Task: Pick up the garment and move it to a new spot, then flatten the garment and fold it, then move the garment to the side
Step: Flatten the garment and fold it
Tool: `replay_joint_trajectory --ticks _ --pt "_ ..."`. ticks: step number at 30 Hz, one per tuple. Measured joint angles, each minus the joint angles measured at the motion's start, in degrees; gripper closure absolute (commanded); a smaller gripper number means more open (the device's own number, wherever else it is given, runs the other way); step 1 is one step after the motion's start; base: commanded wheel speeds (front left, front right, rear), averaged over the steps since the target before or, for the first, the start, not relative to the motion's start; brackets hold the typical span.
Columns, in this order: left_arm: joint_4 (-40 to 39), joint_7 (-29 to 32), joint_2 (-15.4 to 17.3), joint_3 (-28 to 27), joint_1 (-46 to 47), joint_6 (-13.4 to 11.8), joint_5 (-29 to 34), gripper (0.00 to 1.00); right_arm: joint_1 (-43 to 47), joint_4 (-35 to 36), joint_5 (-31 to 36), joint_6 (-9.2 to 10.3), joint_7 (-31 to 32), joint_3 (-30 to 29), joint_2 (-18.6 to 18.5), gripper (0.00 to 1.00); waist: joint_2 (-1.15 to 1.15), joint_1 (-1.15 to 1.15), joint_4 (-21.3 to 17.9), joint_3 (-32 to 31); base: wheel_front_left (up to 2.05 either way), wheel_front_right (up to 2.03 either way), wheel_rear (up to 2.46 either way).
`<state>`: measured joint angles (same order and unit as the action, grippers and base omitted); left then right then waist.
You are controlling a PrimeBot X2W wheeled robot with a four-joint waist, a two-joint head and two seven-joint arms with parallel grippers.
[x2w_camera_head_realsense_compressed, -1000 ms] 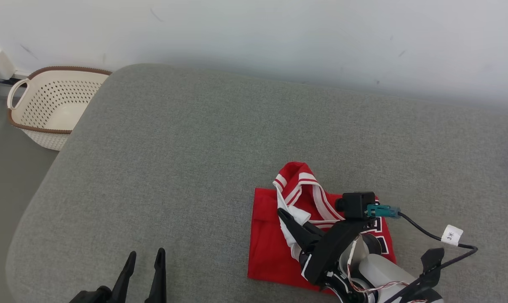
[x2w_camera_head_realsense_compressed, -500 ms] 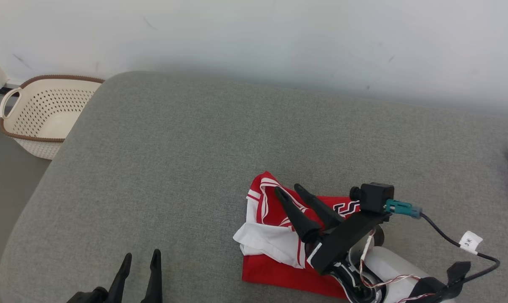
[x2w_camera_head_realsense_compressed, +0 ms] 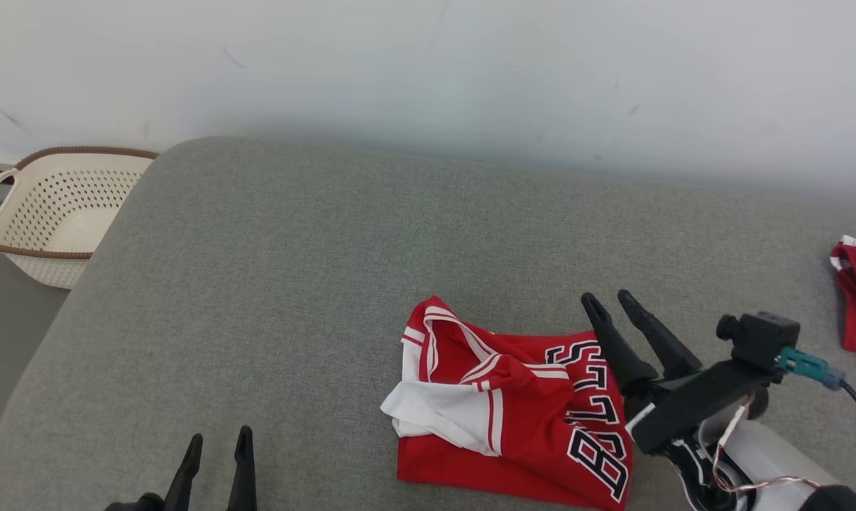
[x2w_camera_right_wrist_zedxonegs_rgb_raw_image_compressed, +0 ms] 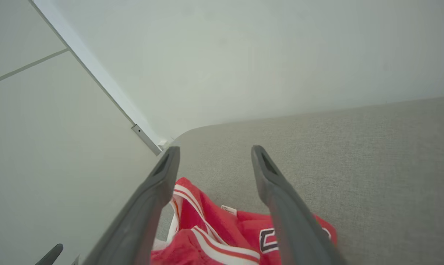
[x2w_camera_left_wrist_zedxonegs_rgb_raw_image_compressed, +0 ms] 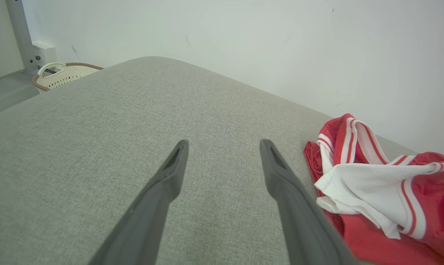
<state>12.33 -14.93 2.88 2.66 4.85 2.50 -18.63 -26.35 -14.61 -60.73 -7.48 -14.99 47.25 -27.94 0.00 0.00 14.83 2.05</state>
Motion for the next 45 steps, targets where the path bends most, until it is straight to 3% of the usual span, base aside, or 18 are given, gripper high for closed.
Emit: replay_joint_trajectory --ticks 10,21,33,39,43,45 --pt "-0.6 0.0 0.0 -0.9 -0.9 0.0 0.1 0.0 5.8 -3.1 4.8 0.0 1.4 -2.7 -0.7 0.0 0.0 0.0 -0.3 -0.5 0.0 0.0 0.0" --pt "-0.7 0.0 0.0 -0.6 -0.9 -0.1 0.0 0.0 5.9 -7.2 11.8 0.0 2.8 -3.8 4.2 0.0 0.0 0.01 0.0 0.3 0.0 0.0 0.0" --pt "-0.9 0.0 0.0 -0.4 -0.9 -0.2 -0.2 0.0 5.6 2.7 10.3 0.0 4.4 3.9 1.4 0.0 0.0 0.01 1.1 0.9 0.0 0.0 0.0" --pt "-1.0 0.0 0.0 -0.2 -0.9 -0.5 -0.4 0.0 4.6 1.8 12.1 0.0 5.7 6.6 0.4 0.0 0.0 0.0 1.6 0.9 0.0 0.0 0.0" --pt "-1.1 0.0 0.0 -0.4 -0.9 -0.5 -0.4 0.0 3.6 -1.1 13.2 0.0 5.5 7.4 1.7 0.0 0.0 0.0 1.7 0.7 0.0 0.0 0.0" --pt "-1.1 0.0 0.0 -0.4 -0.9 -0.5 -0.4 0.0 2.7 -2.6 13.9 0.0 5.4 7.9 2.6 0.67 0.0 0.0 1.7 0.7 0.0 0.0 0.0"
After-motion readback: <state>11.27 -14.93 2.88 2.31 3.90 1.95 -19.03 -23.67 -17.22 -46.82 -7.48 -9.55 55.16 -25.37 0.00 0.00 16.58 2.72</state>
